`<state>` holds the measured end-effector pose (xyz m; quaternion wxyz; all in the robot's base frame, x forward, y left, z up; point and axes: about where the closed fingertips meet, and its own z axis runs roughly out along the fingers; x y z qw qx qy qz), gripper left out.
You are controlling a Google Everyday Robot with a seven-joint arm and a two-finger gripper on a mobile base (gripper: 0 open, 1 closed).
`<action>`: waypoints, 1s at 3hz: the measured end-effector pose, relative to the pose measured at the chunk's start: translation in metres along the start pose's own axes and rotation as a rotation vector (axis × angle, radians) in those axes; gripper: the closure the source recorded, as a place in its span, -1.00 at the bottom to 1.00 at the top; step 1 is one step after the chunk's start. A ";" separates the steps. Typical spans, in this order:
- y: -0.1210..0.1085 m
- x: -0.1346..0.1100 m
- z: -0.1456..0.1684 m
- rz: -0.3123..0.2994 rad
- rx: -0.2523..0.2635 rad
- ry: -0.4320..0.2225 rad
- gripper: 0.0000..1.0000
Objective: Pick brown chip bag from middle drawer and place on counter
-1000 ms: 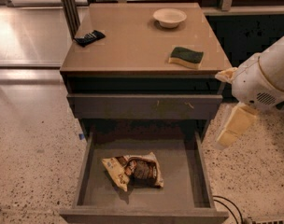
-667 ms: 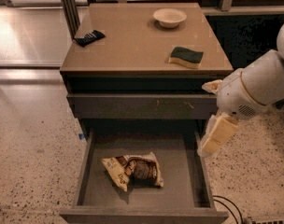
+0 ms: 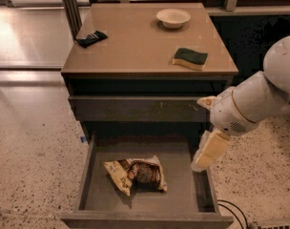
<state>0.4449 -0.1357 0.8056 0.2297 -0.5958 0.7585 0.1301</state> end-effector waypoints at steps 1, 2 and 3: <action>0.010 0.001 0.033 -0.010 -0.045 -0.013 -1.00; 0.024 0.001 0.075 -0.028 -0.081 -0.019 -1.00; 0.032 0.007 0.110 -0.036 -0.079 0.011 -1.00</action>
Offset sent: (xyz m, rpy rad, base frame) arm -0.0131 0.0655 -0.1157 0.0417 0.0755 0.1005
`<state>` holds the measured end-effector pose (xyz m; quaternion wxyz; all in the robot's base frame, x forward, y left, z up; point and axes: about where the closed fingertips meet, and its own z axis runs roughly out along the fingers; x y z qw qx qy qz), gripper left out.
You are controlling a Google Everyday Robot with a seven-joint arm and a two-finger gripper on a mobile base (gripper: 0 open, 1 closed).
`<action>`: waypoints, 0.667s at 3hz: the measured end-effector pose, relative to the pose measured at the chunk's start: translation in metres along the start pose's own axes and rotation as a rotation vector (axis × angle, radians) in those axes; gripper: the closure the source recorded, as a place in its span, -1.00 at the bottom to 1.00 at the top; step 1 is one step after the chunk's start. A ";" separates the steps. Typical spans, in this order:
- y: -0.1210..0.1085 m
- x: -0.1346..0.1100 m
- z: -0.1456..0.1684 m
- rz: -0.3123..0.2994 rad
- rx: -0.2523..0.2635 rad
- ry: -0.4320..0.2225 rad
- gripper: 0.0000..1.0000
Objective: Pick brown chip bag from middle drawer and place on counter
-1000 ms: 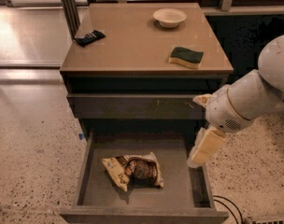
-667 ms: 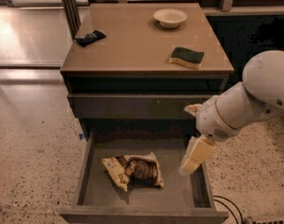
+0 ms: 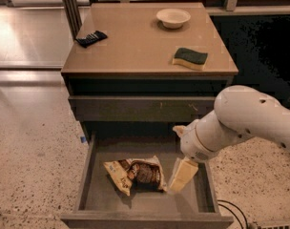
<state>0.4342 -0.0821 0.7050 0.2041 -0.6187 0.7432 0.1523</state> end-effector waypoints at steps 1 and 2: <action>-0.003 0.017 0.032 0.026 0.028 0.070 -1.00; -0.015 0.034 0.061 0.087 0.056 0.112 -1.00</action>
Offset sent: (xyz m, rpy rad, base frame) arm 0.0327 -0.0082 -0.1115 -0.1494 0.0388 -0.1908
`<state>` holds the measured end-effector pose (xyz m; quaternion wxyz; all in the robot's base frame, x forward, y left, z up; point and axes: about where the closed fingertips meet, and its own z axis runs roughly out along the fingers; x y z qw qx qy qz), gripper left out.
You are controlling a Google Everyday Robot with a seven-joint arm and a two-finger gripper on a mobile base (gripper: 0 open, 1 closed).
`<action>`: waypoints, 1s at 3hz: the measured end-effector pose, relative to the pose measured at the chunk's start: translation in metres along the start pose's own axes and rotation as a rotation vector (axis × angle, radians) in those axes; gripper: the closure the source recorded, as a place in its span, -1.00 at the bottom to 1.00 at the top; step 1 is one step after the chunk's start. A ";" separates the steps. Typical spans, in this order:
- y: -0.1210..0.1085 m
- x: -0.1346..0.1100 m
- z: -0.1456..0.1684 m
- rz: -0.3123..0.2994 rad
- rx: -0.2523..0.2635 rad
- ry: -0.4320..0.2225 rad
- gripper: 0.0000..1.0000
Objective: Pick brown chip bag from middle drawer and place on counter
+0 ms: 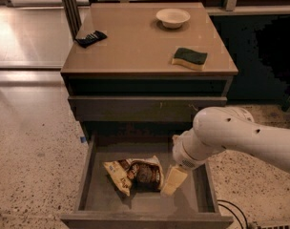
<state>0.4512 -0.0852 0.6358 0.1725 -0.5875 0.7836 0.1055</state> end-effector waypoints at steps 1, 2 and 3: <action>-0.002 0.003 0.028 0.058 -0.024 -0.019 -1.00; -0.002 0.003 0.030 0.061 -0.026 -0.021 -1.00; -0.003 -0.003 0.058 0.064 -0.057 -0.022 -1.00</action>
Offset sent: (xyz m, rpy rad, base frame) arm 0.0046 0.0052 -0.0212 0.0248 0.0277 -0.0360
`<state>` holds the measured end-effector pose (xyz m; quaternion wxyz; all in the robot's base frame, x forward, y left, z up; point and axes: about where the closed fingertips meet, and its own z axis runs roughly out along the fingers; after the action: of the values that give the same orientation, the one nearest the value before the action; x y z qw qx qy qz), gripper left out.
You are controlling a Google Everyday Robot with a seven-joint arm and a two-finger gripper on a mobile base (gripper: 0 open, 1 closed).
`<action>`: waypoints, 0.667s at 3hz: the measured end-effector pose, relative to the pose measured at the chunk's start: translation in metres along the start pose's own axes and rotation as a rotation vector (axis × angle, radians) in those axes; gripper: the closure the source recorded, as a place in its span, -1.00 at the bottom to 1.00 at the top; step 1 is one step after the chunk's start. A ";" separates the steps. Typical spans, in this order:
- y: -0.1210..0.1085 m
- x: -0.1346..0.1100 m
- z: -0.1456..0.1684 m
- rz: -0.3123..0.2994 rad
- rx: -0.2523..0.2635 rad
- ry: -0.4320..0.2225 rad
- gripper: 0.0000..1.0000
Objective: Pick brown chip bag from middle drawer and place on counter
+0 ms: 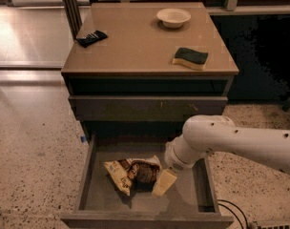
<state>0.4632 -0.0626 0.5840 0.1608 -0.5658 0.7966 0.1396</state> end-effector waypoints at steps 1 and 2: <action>-0.002 -0.017 0.040 -0.023 -0.036 -0.010 -1.00; 0.003 -0.039 0.081 -0.073 -0.070 -0.019 -1.00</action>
Offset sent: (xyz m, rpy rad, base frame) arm 0.0273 0.1132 -0.0898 0.0492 0.0263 0.1657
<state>0.4805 0.0049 0.5268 0.1532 -0.5984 0.7685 0.1668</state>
